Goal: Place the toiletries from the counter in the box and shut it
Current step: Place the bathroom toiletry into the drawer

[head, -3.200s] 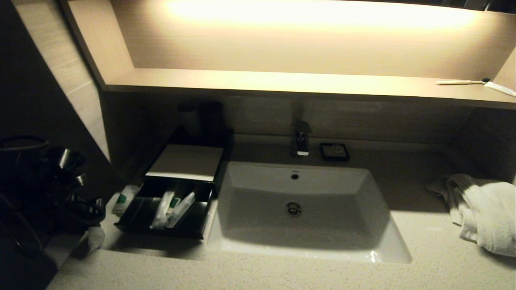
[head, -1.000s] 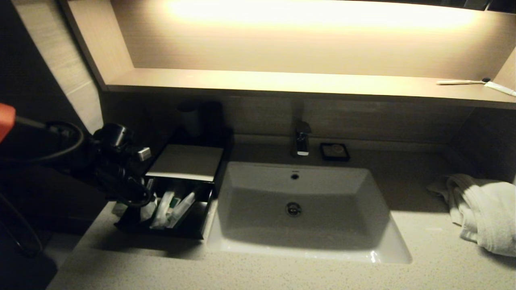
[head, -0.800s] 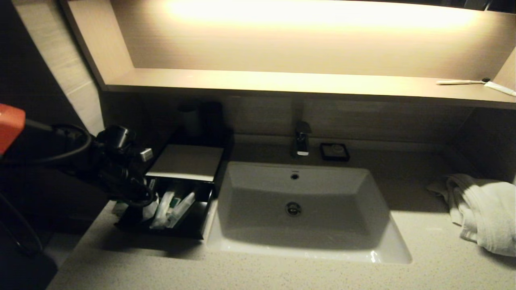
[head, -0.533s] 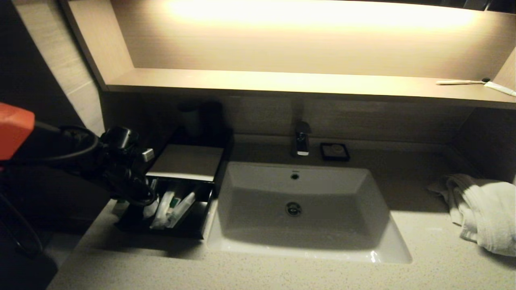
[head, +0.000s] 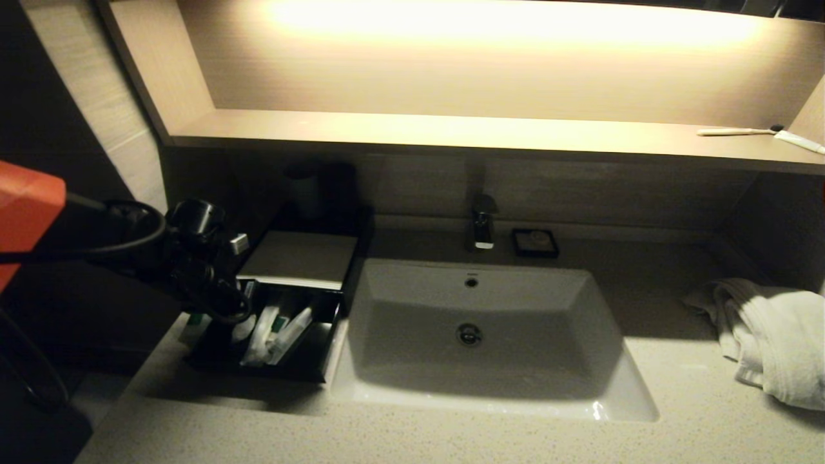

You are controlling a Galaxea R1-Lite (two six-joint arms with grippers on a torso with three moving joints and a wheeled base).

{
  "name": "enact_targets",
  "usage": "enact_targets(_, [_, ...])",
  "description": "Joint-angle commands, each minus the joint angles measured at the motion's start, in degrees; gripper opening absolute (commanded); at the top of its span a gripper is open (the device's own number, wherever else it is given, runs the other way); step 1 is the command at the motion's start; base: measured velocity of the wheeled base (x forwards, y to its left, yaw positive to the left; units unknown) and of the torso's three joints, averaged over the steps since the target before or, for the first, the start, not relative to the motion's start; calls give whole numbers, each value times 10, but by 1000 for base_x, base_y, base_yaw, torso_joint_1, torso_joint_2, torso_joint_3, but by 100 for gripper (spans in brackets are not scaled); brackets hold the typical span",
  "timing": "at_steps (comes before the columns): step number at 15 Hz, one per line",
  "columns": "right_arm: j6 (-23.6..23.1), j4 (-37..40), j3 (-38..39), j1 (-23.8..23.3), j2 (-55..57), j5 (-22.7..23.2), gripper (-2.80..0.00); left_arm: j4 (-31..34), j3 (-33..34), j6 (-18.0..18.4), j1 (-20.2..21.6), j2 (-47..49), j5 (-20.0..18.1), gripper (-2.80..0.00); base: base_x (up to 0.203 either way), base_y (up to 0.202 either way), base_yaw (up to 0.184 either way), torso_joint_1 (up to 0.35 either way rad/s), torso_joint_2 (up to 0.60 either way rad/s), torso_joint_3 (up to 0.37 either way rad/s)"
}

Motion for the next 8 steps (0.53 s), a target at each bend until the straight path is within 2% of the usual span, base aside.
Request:
enact_targets(1, [0, 0, 0, 0, 0, 0, -280, 2, -2, 0, 0, -3, -1, 0, 0, 0, 0, 0, 0, 0])
enact_targets(8, [0, 0, 0, 0, 0, 0, -280, 9, 8, -5, -2, -46, -5, 0, 0, 0, 0, 0, 0, 0])
